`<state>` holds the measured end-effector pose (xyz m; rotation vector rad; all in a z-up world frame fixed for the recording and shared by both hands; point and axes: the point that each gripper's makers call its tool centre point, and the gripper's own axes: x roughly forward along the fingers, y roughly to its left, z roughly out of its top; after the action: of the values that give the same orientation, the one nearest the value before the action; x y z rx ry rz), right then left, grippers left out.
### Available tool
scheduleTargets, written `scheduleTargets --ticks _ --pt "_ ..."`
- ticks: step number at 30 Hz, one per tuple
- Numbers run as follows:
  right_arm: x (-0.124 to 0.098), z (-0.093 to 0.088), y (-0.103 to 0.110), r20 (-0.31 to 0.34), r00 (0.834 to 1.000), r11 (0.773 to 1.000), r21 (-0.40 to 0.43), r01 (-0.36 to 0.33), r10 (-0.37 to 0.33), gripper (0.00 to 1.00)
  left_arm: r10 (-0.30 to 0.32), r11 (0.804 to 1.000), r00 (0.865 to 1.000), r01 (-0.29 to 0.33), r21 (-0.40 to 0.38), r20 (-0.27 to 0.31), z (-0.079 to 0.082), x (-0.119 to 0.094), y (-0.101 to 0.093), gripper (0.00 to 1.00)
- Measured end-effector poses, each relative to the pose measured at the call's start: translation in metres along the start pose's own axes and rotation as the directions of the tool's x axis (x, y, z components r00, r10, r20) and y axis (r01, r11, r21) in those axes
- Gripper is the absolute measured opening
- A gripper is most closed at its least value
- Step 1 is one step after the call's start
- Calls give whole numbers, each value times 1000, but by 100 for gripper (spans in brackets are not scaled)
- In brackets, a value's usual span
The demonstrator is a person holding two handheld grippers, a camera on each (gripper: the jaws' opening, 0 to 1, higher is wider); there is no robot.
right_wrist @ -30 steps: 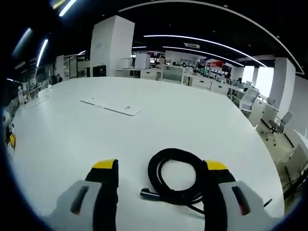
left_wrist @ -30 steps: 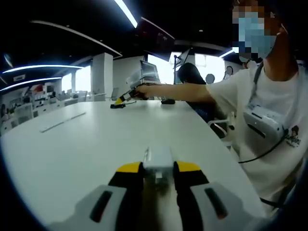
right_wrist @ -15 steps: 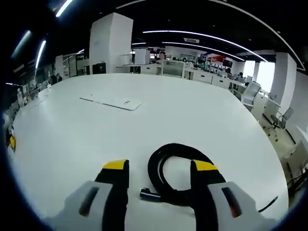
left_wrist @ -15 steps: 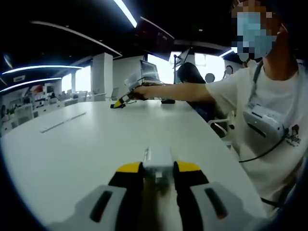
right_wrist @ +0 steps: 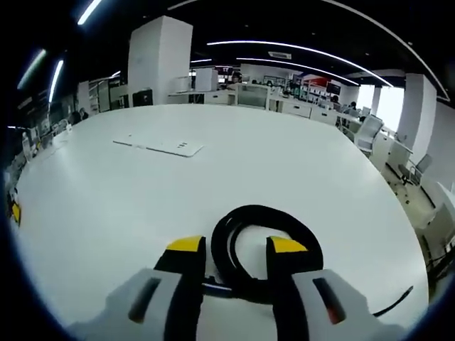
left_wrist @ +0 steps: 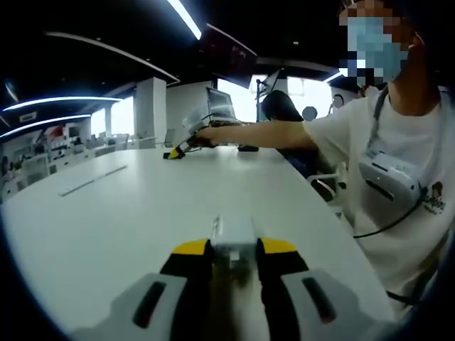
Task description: Plug the desk Type‑C cable into the charger adapter.
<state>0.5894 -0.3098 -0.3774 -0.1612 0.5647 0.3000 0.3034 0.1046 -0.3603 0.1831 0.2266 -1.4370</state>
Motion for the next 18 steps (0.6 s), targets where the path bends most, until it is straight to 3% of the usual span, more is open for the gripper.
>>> scheduleTargets --ticks 5,8,18 --pt "2 -1 0 -1 1000 1000 -17 -9 9 27 0 1000 1000 0 -2 0 0 -1 1 25" --pt "4 0 4 12 999 999 -10 -36 36 19 0 1000 1000 0 -4 0 -1 0 0 25" --pt "4 -1 11 2 998 998 -37 -55 55 12 2 1000 1000 -2 0 -5 -1 0 1 25"
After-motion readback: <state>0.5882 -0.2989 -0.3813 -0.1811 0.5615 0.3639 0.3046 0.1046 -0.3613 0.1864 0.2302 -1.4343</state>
